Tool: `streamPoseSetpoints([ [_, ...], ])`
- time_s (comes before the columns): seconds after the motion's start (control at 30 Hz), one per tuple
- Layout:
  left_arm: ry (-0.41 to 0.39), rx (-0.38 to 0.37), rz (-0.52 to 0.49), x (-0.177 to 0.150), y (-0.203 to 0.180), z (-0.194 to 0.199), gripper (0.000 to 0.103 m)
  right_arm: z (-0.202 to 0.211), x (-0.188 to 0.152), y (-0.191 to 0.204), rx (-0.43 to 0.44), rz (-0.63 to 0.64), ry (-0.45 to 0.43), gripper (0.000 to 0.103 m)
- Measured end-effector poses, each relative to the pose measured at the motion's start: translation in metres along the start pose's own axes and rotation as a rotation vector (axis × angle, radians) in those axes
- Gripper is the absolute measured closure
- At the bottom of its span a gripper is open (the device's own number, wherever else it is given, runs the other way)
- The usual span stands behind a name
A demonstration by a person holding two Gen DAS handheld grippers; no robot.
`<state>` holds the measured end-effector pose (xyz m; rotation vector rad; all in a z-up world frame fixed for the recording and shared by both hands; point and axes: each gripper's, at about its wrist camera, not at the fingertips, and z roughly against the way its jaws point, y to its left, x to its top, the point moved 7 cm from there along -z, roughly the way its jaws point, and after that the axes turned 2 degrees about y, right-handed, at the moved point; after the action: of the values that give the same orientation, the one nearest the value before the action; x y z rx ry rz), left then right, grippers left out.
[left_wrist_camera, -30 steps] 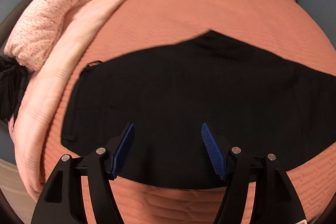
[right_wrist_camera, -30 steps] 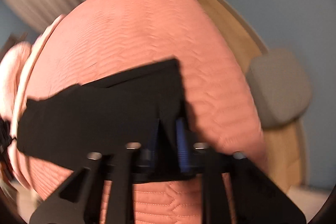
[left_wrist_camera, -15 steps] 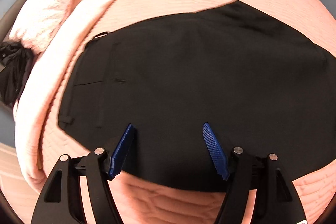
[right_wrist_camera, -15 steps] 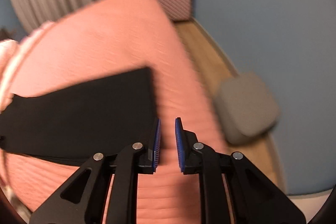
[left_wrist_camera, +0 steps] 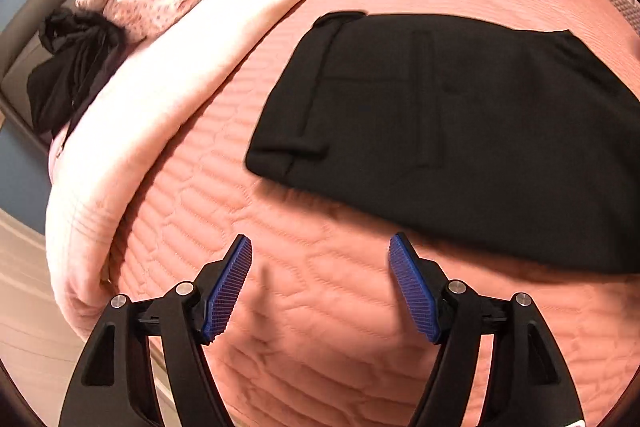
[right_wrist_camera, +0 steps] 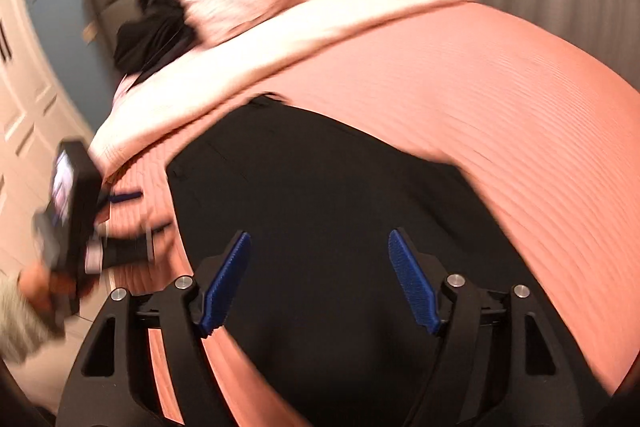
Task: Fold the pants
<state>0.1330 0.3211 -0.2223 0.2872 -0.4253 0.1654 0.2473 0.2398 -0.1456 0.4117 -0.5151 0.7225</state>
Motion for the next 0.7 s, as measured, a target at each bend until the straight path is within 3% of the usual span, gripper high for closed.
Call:
streamPoseSetpoints([
  [0.1,-0.014,-0.021,0.002,-0.004,0.003,-0.002,0.034,-0.072,0.048,0.042,0.079,0.042,0.074,0.037],
  [0.17,-0.032,-0.043,0.012,-0.004,0.012,-0.002,0.034,-0.112,0.074,0.061,0.089,0.066,0.11,0.039],
  [0.2,-0.042,-0.048,0.016,-0.003,0.016,-0.002,0.034,-0.12,0.079,0.067,0.074,0.075,0.128,0.045],
  [0.27,-0.058,-0.045,0.012,0.0,0.022,-0.004,0.034,-0.156,0.095,0.063,0.072,0.065,0.171,0.049],
  [0.4,-0.08,-0.043,0.003,0.005,0.026,-0.002,0.034,-0.182,0.129,0.037,0.026,-0.047,0.154,0.056],
  [0.47,-0.089,-0.043,-0.005,0.008,0.026,-0.001,0.034,-0.168,0.133,0.038,0.05,-0.102,0.124,0.056],
  [0.57,-0.114,-0.036,-0.016,0.015,0.024,0.007,0.034,-0.102,0.114,0.049,0.087,-0.121,-0.032,0.055],
  [0.7,-0.127,-0.041,-0.026,0.024,0.015,0.006,0.028,-0.006,0.024,0.021,-0.062,-0.151,-0.128,0.055],
])
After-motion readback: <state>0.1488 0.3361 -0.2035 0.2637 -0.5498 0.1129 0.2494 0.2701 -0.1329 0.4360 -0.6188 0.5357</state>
